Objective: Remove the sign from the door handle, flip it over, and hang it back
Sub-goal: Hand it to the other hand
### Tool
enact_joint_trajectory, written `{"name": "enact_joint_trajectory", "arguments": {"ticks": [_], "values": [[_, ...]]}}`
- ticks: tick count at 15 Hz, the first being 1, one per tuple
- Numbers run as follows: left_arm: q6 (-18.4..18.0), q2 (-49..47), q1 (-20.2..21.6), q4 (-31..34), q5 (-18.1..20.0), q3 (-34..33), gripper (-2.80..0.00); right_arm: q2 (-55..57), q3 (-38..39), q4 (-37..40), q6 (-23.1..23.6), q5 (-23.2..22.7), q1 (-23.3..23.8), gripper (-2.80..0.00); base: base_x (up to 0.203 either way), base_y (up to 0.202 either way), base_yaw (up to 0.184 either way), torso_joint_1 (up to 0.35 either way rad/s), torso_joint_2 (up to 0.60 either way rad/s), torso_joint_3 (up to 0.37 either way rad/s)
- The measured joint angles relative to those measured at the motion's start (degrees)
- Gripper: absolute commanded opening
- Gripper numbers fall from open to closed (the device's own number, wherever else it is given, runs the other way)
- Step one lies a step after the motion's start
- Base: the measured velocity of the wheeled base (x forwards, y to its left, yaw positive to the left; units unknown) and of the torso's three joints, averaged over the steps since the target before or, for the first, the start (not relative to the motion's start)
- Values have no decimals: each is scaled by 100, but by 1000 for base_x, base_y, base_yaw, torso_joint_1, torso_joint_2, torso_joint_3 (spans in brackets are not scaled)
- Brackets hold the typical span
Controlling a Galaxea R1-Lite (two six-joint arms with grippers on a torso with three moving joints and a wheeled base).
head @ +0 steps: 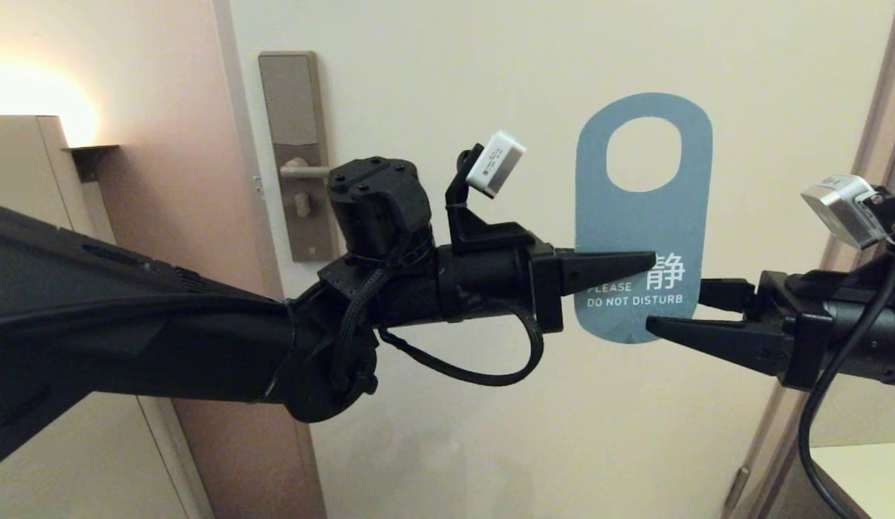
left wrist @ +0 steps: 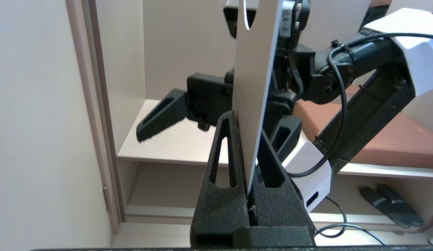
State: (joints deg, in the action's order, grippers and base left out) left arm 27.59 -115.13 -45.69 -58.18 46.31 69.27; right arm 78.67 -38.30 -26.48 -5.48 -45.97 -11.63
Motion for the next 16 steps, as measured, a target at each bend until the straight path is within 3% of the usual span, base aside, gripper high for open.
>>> {"name": "enact_joint_trajectory", "arguments": {"ticks": [16], "values": [[-13, -185, -69, -79, -103, 27, -280, -123, 115, 0, 17, -5, -5, 0, 0, 0, 0, 0, 0, 0]]}}
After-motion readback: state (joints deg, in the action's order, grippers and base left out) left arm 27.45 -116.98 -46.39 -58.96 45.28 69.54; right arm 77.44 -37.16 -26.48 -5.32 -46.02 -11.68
